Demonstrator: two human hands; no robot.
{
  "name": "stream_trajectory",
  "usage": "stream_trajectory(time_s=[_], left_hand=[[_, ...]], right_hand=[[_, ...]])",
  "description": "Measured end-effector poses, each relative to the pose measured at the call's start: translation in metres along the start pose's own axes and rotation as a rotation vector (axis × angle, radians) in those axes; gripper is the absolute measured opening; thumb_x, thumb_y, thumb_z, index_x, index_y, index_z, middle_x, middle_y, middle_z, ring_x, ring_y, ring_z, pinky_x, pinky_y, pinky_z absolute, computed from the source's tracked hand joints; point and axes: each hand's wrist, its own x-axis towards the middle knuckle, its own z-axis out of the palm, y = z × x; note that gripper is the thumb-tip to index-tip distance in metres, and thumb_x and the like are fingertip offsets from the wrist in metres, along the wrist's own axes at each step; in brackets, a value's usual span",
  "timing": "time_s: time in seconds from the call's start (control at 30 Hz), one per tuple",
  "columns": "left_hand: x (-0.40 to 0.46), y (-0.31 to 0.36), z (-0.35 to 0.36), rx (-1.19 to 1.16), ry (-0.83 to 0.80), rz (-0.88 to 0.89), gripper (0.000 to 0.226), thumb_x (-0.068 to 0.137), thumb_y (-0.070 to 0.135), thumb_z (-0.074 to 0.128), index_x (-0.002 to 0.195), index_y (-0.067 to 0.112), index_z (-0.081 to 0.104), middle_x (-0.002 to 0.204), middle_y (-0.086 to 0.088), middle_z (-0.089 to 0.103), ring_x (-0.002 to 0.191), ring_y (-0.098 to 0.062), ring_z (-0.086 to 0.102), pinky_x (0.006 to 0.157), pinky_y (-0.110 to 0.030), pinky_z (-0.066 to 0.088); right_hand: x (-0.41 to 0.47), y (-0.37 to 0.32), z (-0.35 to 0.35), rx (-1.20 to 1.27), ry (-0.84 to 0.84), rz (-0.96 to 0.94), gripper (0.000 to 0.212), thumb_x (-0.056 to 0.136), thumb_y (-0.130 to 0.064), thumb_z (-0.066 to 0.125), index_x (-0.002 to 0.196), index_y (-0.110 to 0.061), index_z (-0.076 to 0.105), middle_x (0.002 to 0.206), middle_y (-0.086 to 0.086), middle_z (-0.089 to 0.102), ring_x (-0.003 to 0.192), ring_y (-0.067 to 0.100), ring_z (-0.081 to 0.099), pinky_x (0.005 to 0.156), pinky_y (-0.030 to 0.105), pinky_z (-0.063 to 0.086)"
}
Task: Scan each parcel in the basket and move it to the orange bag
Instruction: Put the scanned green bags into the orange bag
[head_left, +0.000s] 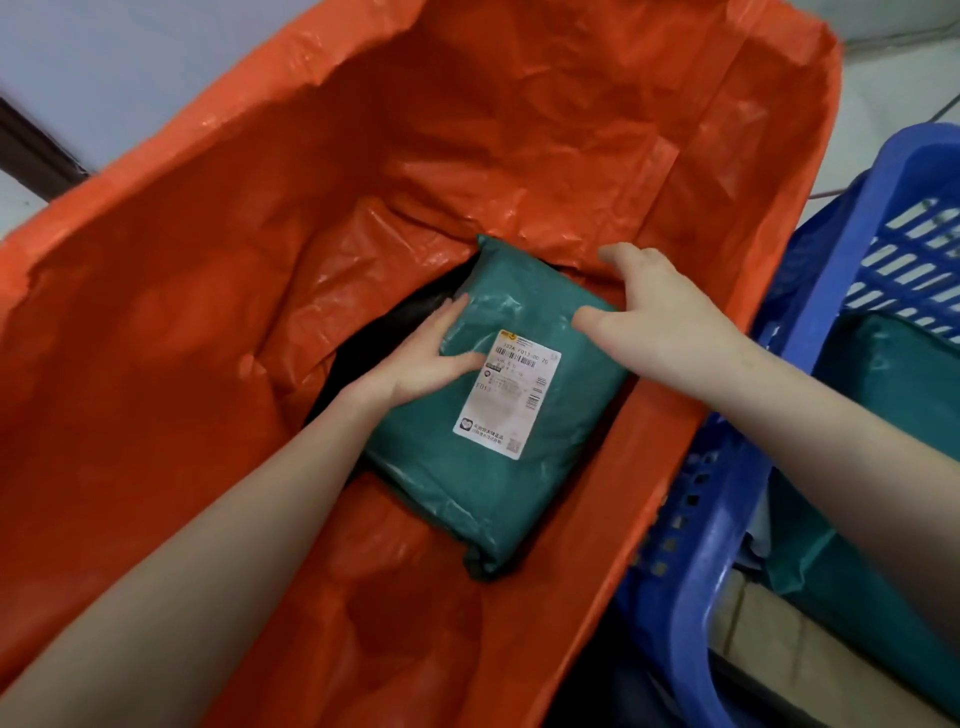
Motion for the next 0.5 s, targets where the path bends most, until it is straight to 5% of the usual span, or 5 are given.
stream_trajectory(time_s=[0.1, 0.23, 0.4, 0.5], left_hand=[[-0.005, 0.010, 0.005, 0.145, -0.007, 0.102, 0.087, 0.085, 0.042, 0.067, 0.153, 0.031, 0.014, 0.163, -0.002, 0.000, 0.149, -0.015, 0.004, 0.120, -0.029, 0.004], [-0.017, 0.049, -0.007, 0.325, 0.065, 0.221, 0.092, 0.074, 0.059, 0.053, 0.153, 0.035, 0.012, 0.163, -0.001, 0.001, 0.150, -0.018, 0.002, 0.121, -0.045, 0.010], [-0.043, 0.116, -0.031, 0.335, 0.127, 0.351, 0.097, 0.068, 0.067, 0.048, 0.153, 0.032, 0.017, 0.162, -0.004, 0.007, 0.150, -0.019, 0.005, 0.122, -0.038, 0.010], [-0.065, 0.170, -0.030, 0.325, 0.160, 0.459, 0.088, 0.078, 0.054, 0.059, 0.153, 0.027, 0.020, 0.162, -0.005, 0.010, 0.149, -0.013, 0.007, 0.117, -0.022, 0.006]], right_hand=[[-0.010, 0.005, -0.004, 0.000, -0.001, -0.067, 0.068, 0.089, -0.029, 0.056, 0.149, -0.017, 0.026, 0.151, 0.003, 0.031, 0.136, 0.021, 0.033, 0.095, 0.023, 0.028], [-0.022, 0.007, -0.017, 0.024, 0.058, -0.119, 0.070, 0.088, -0.027, 0.057, 0.150, -0.016, 0.026, 0.155, 0.002, 0.026, 0.139, 0.020, 0.030, 0.104, 0.023, 0.026], [-0.046, 0.009, -0.048, 0.057, 0.150, -0.155, 0.069, 0.088, -0.025, 0.056, 0.149, -0.014, 0.028, 0.155, 0.003, 0.026, 0.141, 0.018, 0.027, 0.106, 0.021, 0.023], [-0.075, 0.020, -0.087, 0.074, 0.234, -0.147, 0.066, 0.088, -0.024, 0.058, 0.147, -0.011, 0.031, 0.154, 0.005, 0.029, 0.140, 0.019, 0.029, 0.106, 0.019, 0.021]])
